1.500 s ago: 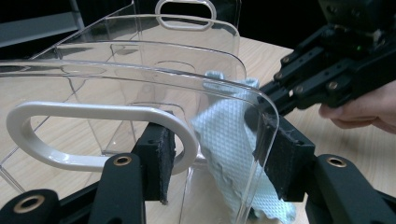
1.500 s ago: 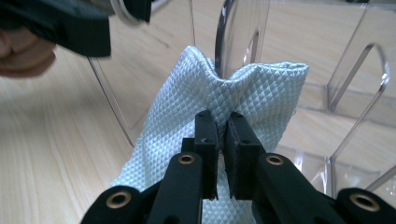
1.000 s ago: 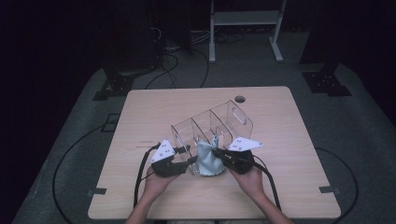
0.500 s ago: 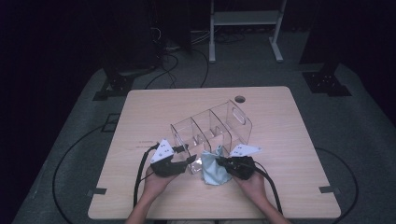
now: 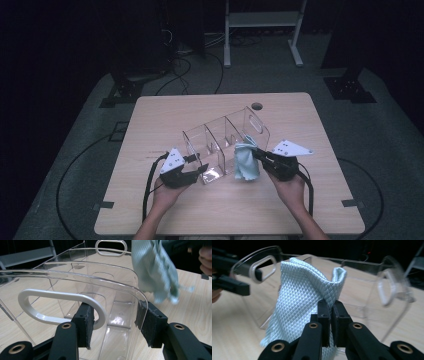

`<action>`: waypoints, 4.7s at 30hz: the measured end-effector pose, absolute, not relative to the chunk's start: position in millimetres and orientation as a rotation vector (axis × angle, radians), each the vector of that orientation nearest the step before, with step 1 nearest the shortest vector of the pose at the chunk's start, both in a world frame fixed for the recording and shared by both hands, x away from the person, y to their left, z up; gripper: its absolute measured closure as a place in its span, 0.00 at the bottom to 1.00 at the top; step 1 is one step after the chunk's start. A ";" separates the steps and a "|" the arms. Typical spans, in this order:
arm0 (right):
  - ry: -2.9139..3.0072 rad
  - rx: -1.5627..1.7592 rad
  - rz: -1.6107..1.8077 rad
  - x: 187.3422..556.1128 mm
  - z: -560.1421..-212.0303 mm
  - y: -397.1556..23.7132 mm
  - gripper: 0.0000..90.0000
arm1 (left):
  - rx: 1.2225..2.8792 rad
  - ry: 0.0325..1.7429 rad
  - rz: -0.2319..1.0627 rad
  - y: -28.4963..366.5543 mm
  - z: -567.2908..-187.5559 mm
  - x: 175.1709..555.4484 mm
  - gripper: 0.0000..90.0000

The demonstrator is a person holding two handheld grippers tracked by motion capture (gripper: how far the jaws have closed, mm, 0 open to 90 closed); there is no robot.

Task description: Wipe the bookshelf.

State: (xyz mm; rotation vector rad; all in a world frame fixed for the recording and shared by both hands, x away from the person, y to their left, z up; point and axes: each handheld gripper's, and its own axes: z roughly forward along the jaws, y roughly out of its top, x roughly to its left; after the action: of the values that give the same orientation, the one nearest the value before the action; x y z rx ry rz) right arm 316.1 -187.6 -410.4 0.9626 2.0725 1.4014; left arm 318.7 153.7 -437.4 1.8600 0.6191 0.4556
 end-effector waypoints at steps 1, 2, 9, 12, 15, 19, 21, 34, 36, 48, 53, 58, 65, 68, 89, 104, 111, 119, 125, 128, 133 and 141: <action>2.060 0.964 1.393 316.8 -409.4 -189.3 0.96 | 1.861 0.617 0.456 153.7 -437.4 318.8 0.54; 2.053 0.968 1.383 317.7 -409.4 -190.4 0.96 | 1.861 0.616 0.456 153.7 -437.5 318.8 0.54; 2.107 0.992 1.288 335.4 -432.5 -180.2 0.96 | 1.862 0.613 0.451 154.5 -437.4 318.5 0.54; 2.124 0.998 1.280 337.2 -439.4 -175.4 0.96 | 1.860 0.613 0.450 154.9 -437.5 318.6 0.54; 2.147 1.045 1.294 341.6 -450.6 -175.7 0.96 | 1.861 0.612 0.448 156.4 -437.4 318.8 0.54; 2.181 1.070 1.291 345.0 -458.1 -178.8 0.96 | 1.858 0.612 0.447 156.8 -437.6 318.9 0.54; 2.183 1.085 1.314 344.6 -458.2 -180.7 0.96 | 1.859 0.610 0.448 157.7 -437.5 319.3 0.54; 2.155 1.113 1.394 320.8 -439.9 -220.0 0.95 | 1.866 0.600 0.442 160.4 -437.2 319.5 0.54; 2.144 1.114 1.389 316.0 -437.4 -228.6 0.95 | 1.867 0.599 0.441 160.9 -437.1 319.4 0.54; 1.992 1.252 1.261 297.4 -428.2 -308.0 0.95 | 1.868 0.593 0.437 161.8 -437.2 318.5 0.54; 1.974 1.302 1.195 293.8 -422.8 -337.3 0.95 | 1.864 0.590 0.435 161.8 -437.6 318.9 0.54; 1.983 1.342 1.152 298.7 -423.2 -350.7 0.95 | 1.864 0.590 0.435 161.8 -437.6 318.9 0.54; 2.027 1.414 1.109 332.2 -440.0 -349.0 0.86 | 1.862 0.589 0.433 162.0 -437.8 318.9 0.54; 1.996 1.445 1.102 349.1 -442.1 -348.2 0.78 | 1.860 0.589 0.432 162.5 -437.8 319.2 0.54; 2.161 1.223 1.397 367.4 -431.4 -279.4 0.65 | 1.866 0.612 0.456 161.6 -436.8 317.7 0.54; 2.185 1.134 1.434 376.5 -424.3 -246.8 0.75 | 1.876 0.569 0.420 158.4 -437.0 316.7 0.54; 2.150 1.132 1.418 369.9 -422.5 -243.6 0.92 | 1.876 0.551 0.409 157.6 -437.3 316.6 0.54; 2.112 1.158 1.405 350.0 -423.0 -246.8 0.93 | 1.887 0.548 0.417 157.4 -435.8 316.1 0.53; 2.105 1.162 1.384 336.9 -422.5 -249.2 0.92 | 1.881 0.589 0.436 158.7 -436.3 318.8 0.48; 2.106 1.156 1.389 329.4 -422.8 -249.0 0.91 | 1.878 0.600 0.445 161.0 -436.0 320.0 0.49; 2.121 1.146 1.398 325.1 -422.6 -246.7 0.89 | 1.866 0.625 0.456 167.5 -436.0 323.4 0.53; 2.172 1.086 1.387 322.2 -420.2 -237.8 0.88 | 1.845 0.680 0.477 179.1 -436.7 335.9 0.61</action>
State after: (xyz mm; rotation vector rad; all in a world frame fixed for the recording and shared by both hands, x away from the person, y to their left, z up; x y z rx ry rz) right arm 322.2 -237.8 -420.2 1.0862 2.1720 1.3873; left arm 335.9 179.1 -436.7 1.8455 0.6804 0.4767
